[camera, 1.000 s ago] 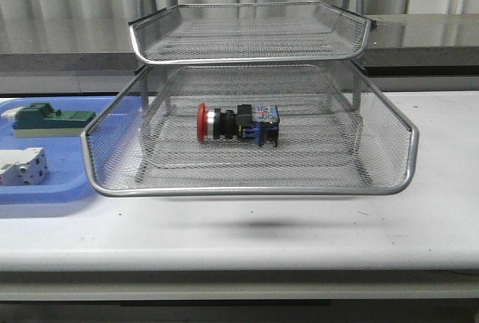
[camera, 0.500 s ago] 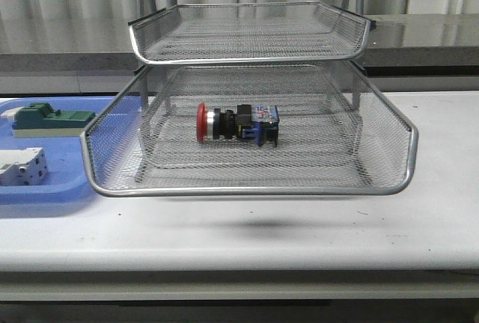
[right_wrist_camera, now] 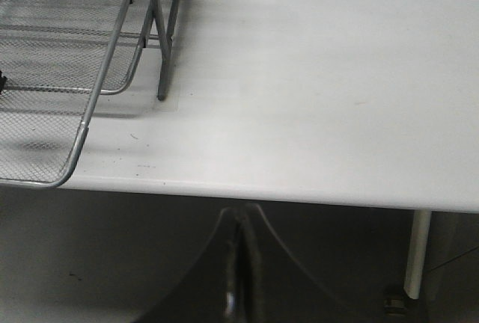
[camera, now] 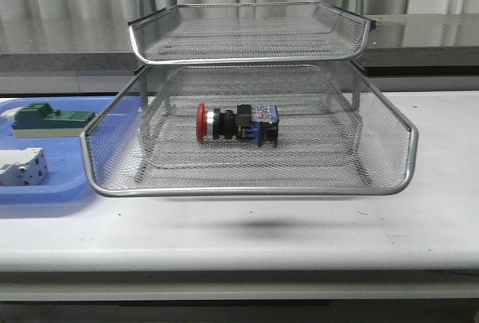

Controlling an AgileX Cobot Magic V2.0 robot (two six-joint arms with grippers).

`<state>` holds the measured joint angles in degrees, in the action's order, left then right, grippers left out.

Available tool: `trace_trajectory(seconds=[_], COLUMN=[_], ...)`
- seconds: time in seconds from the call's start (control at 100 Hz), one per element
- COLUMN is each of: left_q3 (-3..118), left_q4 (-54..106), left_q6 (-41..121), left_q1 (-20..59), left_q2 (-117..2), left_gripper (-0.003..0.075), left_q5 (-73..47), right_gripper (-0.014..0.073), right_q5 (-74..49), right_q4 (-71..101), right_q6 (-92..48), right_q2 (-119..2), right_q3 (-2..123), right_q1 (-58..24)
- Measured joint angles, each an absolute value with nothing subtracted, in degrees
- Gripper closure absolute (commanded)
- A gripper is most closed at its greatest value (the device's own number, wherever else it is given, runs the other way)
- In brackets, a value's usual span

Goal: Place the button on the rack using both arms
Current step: 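Raise and withdraw the left gripper away from the rack, then bring the right gripper to the middle tray's front edge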

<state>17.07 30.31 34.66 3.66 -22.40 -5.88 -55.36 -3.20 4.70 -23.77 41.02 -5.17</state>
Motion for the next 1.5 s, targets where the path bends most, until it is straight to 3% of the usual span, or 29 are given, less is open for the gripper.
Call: trace_trajectory(seconds=[0.11,0.6,0.9,1.28,1.5], left_q3=[17.1,17.1,17.1,17.1,17.1], left_q4=[30.3,30.4,30.4,30.4,30.5], left_q6=[34.7,34.7,34.7,34.7,34.7], left_q1=[3.7,3.7,3.7,3.7,3.7], left_q2=[-22.4,-22.4,-22.4,-22.4,-22.4], left_gripper=[0.0739,0.074,0.074,0.074,0.074], left_q5=[-5.6,-5.5,-5.5,-5.5,-5.5], right_gripper=[0.0664,0.0664,0.0664,0.0663,0.0663], right_q5=[-55.4,-55.2,-47.1,-45.1,-43.5], right_q4=[-3.2,-3.2,-1.3,19.2,28.4], right_q6=[4.7,4.7,2.4,-27.9,-47.7], right_q2=[-23.8,-23.8,-27.6,-48.0,-58.7], right_q3=[41.0,41.0,41.0,41.0,41.0], right_q1=[-5.2,-5.2,-5.2,-5.6,-12.7])
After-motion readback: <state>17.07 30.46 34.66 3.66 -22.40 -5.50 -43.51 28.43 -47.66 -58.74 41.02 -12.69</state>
